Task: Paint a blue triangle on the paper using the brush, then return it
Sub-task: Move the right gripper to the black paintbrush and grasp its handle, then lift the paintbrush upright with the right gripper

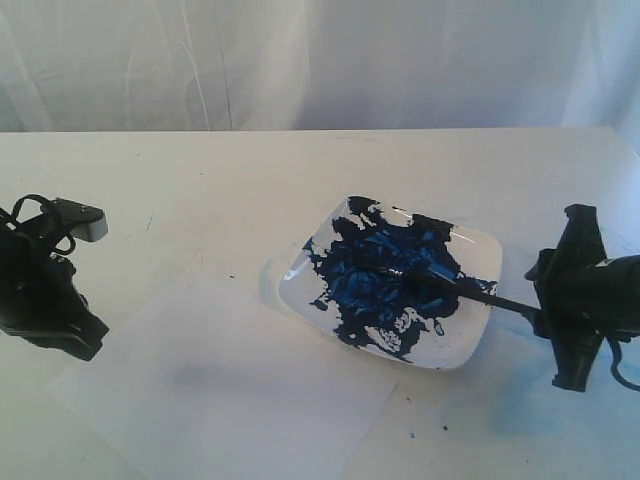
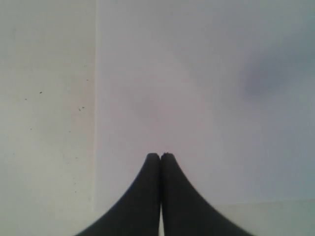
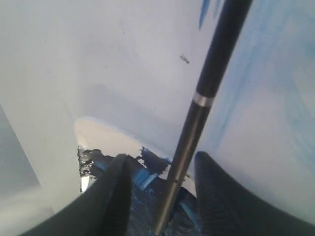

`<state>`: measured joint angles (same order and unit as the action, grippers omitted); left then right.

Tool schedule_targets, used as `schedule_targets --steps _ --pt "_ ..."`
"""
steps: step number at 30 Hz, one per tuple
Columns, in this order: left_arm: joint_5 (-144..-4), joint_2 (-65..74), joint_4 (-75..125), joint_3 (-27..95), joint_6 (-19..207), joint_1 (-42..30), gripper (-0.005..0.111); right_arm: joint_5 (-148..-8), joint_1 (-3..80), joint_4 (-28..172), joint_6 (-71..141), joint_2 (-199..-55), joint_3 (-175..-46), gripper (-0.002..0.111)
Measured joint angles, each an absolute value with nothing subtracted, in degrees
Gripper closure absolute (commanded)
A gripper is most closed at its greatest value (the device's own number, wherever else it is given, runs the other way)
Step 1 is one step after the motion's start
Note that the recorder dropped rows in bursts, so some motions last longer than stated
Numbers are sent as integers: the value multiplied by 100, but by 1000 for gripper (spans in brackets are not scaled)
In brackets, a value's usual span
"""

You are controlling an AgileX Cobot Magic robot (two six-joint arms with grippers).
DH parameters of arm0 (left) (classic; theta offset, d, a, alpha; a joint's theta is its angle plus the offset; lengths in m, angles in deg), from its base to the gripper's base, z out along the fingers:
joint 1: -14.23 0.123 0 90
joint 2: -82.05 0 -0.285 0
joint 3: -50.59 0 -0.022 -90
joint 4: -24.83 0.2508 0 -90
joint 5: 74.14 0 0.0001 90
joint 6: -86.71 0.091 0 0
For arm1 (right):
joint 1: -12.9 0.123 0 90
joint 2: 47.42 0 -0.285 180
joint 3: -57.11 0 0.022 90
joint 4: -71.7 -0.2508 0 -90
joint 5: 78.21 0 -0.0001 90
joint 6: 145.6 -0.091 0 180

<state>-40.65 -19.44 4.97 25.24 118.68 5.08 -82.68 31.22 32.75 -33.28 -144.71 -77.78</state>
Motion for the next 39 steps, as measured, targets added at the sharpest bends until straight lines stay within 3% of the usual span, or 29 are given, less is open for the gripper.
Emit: schedule_targets --steps 23,31,39 --pt "-4065 -1944 497 2524 11868 508 107 -8410 3122 3275 -3363 -15005 -7858 70" --pt "-4065 -1944 497 2524 11868 508 107 -8376 3122 3251 -3401 -15065 -7941 108" --pt "-4065 -1944 497 2524 11871 508 107 -8509 3122 3251 -3401 -15065 -7941 108"
